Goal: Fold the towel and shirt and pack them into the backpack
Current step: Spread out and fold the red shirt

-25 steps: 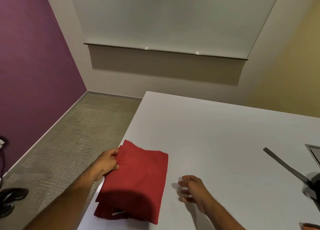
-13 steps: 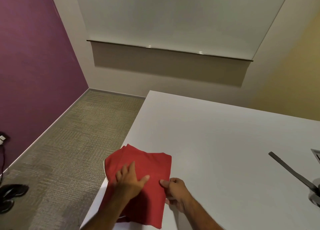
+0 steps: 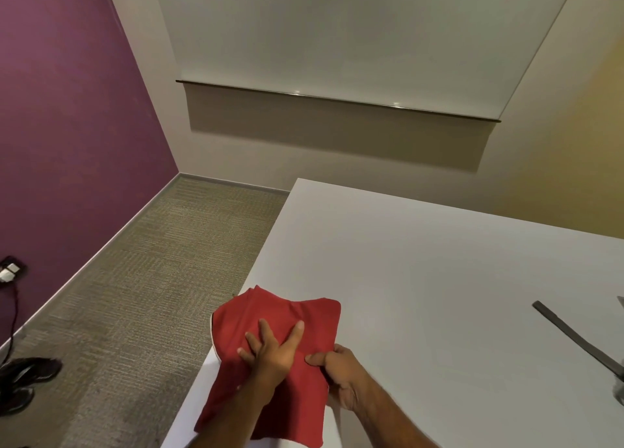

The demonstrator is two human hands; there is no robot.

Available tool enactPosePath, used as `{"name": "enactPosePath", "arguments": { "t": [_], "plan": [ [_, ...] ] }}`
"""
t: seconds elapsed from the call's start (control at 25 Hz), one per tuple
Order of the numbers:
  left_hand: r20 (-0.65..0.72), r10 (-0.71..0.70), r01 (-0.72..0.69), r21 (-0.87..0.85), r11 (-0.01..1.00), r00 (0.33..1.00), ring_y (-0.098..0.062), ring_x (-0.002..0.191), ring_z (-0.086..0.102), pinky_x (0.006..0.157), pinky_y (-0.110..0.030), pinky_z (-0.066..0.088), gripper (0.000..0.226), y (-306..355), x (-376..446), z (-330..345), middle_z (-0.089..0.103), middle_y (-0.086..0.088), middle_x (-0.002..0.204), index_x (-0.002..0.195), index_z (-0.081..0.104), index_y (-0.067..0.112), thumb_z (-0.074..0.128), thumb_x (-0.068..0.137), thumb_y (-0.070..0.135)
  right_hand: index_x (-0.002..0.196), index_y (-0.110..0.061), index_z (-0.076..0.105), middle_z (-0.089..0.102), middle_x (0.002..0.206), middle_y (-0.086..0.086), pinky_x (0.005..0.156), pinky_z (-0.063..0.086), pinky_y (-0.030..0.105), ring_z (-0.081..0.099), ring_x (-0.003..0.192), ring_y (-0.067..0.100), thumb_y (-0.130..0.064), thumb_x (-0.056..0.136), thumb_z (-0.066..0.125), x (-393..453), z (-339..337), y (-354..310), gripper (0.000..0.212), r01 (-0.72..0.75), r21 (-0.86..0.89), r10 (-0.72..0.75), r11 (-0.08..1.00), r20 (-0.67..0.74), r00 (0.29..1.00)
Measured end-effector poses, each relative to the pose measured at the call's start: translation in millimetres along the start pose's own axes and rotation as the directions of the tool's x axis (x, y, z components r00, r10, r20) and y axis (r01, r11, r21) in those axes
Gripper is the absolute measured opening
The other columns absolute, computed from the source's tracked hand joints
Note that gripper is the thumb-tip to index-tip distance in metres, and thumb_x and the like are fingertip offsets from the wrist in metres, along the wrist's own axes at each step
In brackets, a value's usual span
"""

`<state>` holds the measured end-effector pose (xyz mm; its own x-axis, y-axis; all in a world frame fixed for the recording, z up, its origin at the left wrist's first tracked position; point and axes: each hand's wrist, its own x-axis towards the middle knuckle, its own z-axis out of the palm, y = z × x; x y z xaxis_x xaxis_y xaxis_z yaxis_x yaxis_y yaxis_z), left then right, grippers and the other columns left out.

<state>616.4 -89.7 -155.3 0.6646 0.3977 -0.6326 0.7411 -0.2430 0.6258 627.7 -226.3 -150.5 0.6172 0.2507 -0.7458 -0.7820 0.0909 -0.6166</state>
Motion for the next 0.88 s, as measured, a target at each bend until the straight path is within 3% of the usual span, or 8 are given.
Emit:
{"name": "enactPosePath", "arguments": {
  "t": [0.16,0.28,0.4,0.52,0.64,0.76,0.8,0.88],
  "plan": [
    [0.017,-0.012,0.013,-0.079,0.997,1.0,-0.035,0.149,-0.016,0.119,-0.054,-0.002,0.104,10.2,-9.0,0.2,-0.011,-0.005,0.165,0.157,0.0,0.032,0.043,0.078,0.083,0.115,-0.004,0.06,0.074,0.099,0.016,0.067,0.061,0.038,0.074,0.084,0.03,0.005,0.078,0.058,-5.6,2.5,-10.8,0.038,0.118,-0.213,-0.128,0.97,-0.034,0.991],
    [0.132,-0.024,0.064,-0.306,0.95,0.991,-0.03,0.149,0.018,0.119,-0.056,0.017,0.113,17.9,-5.4,8.6,0.015,0.001,0.164,0.155,0.015,0.039,0.046,0.062,0.096,0.107,-0.018,0.056,0.07,0.099,0.007,0.074,0.061,0.04,0.071,0.085,0.024,-0.008,0.076,0.058,-26.0,-1.9,-37.7,0.033,0.247,-0.509,-0.294,0.825,-0.014,0.956],
    [0.429,0.075,0.261,-0.67,0.695,0.9,-0.032,0.122,0.059,0.103,-0.065,0.04,0.098,35.1,-19.4,19.0,0.062,-0.005,0.135,0.131,0.06,0.032,0.051,0.057,0.096,0.097,-0.021,0.049,0.063,0.087,-0.004,0.059,0.047,0.023,0.061,0.075,0.012,-0.015,0.082,0.058,-55.8,-11.8,-72.4,0.018,0.334,-0.769,-0.458,0.545,0.06,0.887],
    [0.537,0.275,0.371,-0.795,0.479,0.797,-0.041,0.124,0.055,0.096,-0.079,0.031,0.099,60.7,-33.4,22.8,0.065,-0.011,0.129,0.129,0.061,0.031,0.04,0.059,0.099,0.097,-0.021,0.043,0.057,0.077,-0.002,0.054,0.038,0.026,0.054,0.067,0.016,-0.016,0.083,0.054,-81.1,-26.4,-97.2,0.018,0.385,-0.901,-0.582,0.199,0.208,0.786],
    [0.555,0.378,0.479,-0.831,0.282,0.741,-0.047,0.112,0.061,0.092,-0.073,0.042,0.103,92.8,-52.5,29.5,0.067,-0.024,0.12,0.125,0.062,0.015,0.044,0.062,0.095,0.104,-0.022,0.042,0.055,0.081,0.004,0.054,0.038,0.031,0.053,0.072,0.023,-0.021,0.081,0.055,-101.5,-48.4,-109.1,0.027,0.31,-0.939,-0.68,-0.148,0.324,0.658],
    [0.584,0.436,0.501,-0.812,0.3,0.685,-0.049,0.117,0.058,0.096,-0.07,0.041,0.095,103.9,-54.7,37.6,0.062,-0.026,0.128,0.127,0.064,0.013,0.058,0.065,0.085,0.095,-0.019,0.048,0.059,0.08,0.002,0.055,0.036,0.032,0.052,0.076,0.025,-0.007,0.066,0.061,-111.3,-73.6,-106.7,0.033,0.159,-0.863,-0.725,-0.479,0.491,0.483],
    [0.595,0.442,0.501,-0.804,0.32,0.672,-0.048,0.12,0.056,0.1,-0.069,0.039,0.088,99.4,-50.6,37.6,0.06,-0.025,0.131,0.13,0.062,0.012,0.064,0.069,0.076,0.092,-0.019,0.051,0.062,0.08,-0.001,0.055,0.037,0.031,0.052,0.074,0.024,-0.006,0.061,0.062,-111.5,-82.5,-100.3,0.036,0.121,-0.826,-0.722,-0.551,0.545,0.427],
    [0.628,0.396,0.459,-0.769,0.445,0.67,-0.045,0.119,0.057,0.103,-0.064,0.04,0.068,82.6,-38.7,38.8,0.06,-0.024,0.132,0.131,0.061,0.007,0.065,0.083,0.054,0.091,-0.02,0.058,0.067,0.089,-0.004,0.056,0.044,0.032,0.057,0.074,0.023,-0.01,0.062,0.053,-102.4,-101.7,-73.4,0.031,0.089,-0.781,-0.698,-0.618,0.597,0.395]
  ]
}}
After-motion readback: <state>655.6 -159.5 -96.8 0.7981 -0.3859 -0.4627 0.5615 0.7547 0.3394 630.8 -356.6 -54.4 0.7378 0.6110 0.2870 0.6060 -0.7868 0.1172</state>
